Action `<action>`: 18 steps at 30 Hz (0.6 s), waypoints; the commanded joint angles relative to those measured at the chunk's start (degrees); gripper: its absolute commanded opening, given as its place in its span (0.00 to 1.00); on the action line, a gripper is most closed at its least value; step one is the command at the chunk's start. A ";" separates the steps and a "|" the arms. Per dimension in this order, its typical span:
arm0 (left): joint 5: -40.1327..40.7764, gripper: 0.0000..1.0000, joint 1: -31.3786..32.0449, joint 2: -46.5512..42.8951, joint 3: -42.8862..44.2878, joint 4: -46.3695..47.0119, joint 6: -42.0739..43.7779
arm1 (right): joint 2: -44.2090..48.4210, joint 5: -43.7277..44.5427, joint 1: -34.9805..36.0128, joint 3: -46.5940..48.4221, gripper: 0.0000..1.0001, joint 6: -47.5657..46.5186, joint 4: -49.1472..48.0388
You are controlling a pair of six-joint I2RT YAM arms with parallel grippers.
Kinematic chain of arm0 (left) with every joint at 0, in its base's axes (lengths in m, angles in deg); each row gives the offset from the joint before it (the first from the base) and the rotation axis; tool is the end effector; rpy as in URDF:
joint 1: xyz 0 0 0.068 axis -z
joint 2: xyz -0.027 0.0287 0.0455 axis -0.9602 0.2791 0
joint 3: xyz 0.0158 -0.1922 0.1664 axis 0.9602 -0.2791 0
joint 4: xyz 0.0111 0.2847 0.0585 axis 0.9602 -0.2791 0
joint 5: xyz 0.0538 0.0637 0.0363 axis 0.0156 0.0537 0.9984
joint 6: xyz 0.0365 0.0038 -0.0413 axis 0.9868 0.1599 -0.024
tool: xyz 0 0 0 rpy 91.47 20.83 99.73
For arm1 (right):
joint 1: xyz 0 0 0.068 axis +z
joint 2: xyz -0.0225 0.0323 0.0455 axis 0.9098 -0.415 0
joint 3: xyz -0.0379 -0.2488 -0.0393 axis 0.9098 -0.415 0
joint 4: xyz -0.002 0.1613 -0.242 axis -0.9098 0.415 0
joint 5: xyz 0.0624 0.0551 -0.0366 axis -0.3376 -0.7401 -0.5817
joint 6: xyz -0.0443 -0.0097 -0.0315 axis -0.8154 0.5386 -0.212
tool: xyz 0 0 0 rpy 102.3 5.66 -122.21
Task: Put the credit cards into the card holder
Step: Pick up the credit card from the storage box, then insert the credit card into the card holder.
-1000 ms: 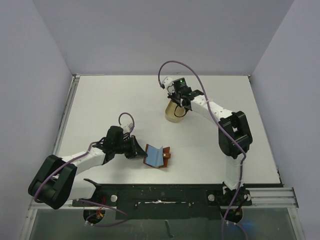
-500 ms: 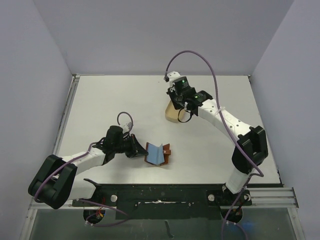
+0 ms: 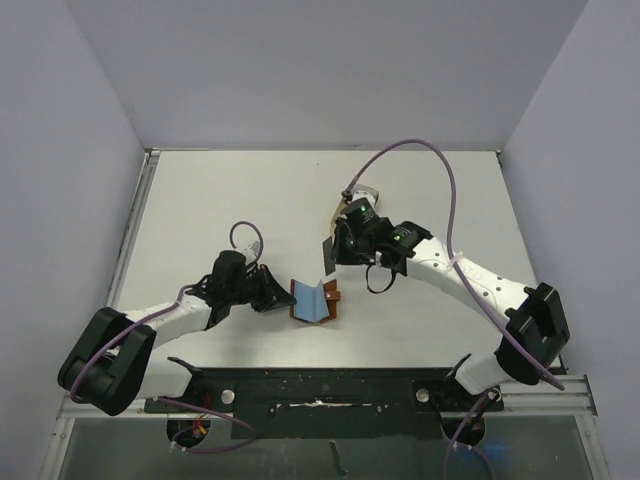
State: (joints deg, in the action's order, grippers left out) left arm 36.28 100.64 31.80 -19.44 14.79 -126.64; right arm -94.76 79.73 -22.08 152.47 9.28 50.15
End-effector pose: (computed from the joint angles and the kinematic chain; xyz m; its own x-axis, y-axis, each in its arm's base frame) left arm 0.2202 -0.1314 0.1025 -0.9193 -0.3391 -0.1998 -0.0449 0.5948 -0.8026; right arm 0.2636 0.2449 0.2708 -0.8194 0.1069 -0.5631 -0.1513 0.9072 0.3924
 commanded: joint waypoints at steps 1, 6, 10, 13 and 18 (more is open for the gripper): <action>1.20 0.00 0.12 0.32 -0.30 5.21 -1.09 | 4.46 -1.37 0.49 -4.44 0.04 14.47 -5.57; 1.20 0.00 0.31 0.93 -0.31 4.86 -0.66 | 4.43 -1.98 1.11 -7.27 0.04 21.70 -5.20; 2.32 0.00 0.46 1.19 -0.66 4.84 -0.52 | 3.50 -2.73 3.53 -8.11 0.03 23.98 -7.33; 2.60 0.00 0.56 1.20 -0.68 4.80 -0.52 | 1.95 -1.58 6.05 -6.90 0.03 24.26 -7.70; 2.98 0.00 0.81 1.30 -0.92 4.86 -0.52 | -1.46 0.58 8.84 -5.45 0.03 23.67 -6.90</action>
State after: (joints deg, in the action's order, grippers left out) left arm 38.53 101.08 33.07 -20.32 16.26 -127.23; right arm -94.15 77.90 -14.96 144.36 31.94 45.19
